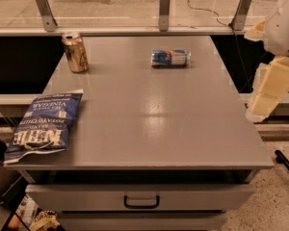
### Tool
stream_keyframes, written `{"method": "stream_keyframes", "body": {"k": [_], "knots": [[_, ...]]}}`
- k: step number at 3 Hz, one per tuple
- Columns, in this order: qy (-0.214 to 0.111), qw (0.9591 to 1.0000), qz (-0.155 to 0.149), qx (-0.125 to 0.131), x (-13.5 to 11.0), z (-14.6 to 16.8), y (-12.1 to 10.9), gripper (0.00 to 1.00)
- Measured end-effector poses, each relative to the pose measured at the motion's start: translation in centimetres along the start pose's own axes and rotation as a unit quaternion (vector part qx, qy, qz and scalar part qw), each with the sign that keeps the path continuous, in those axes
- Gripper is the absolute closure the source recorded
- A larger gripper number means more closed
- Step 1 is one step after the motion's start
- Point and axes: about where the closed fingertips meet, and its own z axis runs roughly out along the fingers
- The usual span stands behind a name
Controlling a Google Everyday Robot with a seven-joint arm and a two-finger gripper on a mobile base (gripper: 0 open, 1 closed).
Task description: Place redbull can upright
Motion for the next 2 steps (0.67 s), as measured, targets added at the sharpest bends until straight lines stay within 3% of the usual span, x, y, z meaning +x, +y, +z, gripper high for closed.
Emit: {"method": "stream_keyframes", "body": {"k": [2], "knots": [[-0.014, 0.9997, -0.018, -0.008, -3.3, 1.9, -6.2, 0.00]]}}
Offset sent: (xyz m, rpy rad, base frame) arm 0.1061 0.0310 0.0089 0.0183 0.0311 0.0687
